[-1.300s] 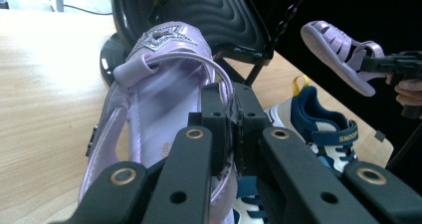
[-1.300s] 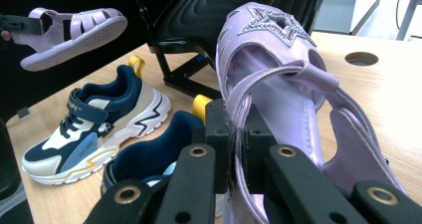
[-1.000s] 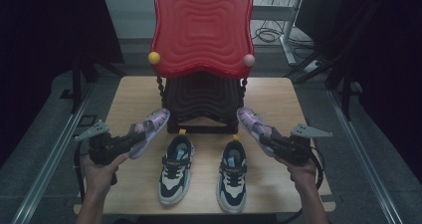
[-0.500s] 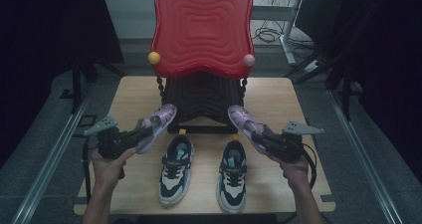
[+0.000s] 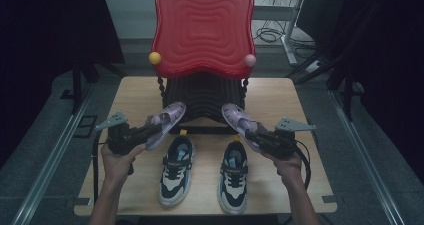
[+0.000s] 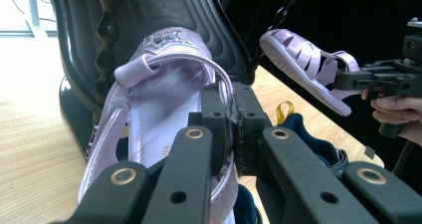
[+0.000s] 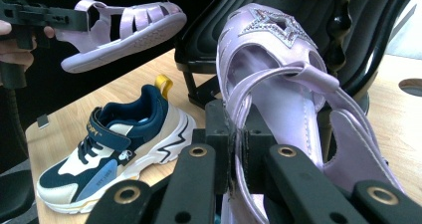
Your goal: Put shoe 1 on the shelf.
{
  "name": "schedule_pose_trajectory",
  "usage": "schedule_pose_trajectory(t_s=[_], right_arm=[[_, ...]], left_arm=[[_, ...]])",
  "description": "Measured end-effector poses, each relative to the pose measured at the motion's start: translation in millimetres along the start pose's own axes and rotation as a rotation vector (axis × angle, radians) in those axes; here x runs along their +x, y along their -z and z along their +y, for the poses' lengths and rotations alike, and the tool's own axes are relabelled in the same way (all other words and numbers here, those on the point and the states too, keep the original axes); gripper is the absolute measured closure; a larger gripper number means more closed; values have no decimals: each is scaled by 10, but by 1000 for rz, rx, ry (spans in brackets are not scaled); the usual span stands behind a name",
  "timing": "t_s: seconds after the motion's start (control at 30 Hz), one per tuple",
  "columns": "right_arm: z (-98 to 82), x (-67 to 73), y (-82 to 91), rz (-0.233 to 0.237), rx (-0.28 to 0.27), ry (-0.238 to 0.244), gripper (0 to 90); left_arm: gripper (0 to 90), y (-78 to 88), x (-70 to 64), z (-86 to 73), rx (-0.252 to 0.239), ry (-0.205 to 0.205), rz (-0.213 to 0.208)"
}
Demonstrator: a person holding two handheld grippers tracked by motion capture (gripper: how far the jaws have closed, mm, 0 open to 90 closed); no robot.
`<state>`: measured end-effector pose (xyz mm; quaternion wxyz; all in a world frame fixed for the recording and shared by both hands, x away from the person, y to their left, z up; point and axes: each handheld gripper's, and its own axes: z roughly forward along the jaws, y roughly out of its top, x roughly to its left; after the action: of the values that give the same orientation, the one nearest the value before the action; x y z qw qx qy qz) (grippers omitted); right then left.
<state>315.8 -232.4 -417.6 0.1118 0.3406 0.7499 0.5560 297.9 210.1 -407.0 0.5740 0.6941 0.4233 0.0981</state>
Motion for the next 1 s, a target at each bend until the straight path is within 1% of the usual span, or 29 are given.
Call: schedule_pose_trajectory(t_s=[0.17, 0.4, 0.67, 0.87, 1.0], right_arm=[[34, 18, -65, 2, -3, 6, 857], [78, 42, -183, -1, -3, 6, 857], [114, 58, -288, -10, -1, 4, 857], [154, 65, -358, -17, -8, 0, 857], [180, 72, -406, -18, -13, 3, 856]], left_arm=[[861, -77, -9, 41, 13, -12, 6], [862, -161, -18, 70, 14, -18, 4], [861, -263, -30, 106, 10, -25, 4], [861, -335, -51, 175, 3, -36, -1], [861, -368, -60, 220, -6, -44, 6]])
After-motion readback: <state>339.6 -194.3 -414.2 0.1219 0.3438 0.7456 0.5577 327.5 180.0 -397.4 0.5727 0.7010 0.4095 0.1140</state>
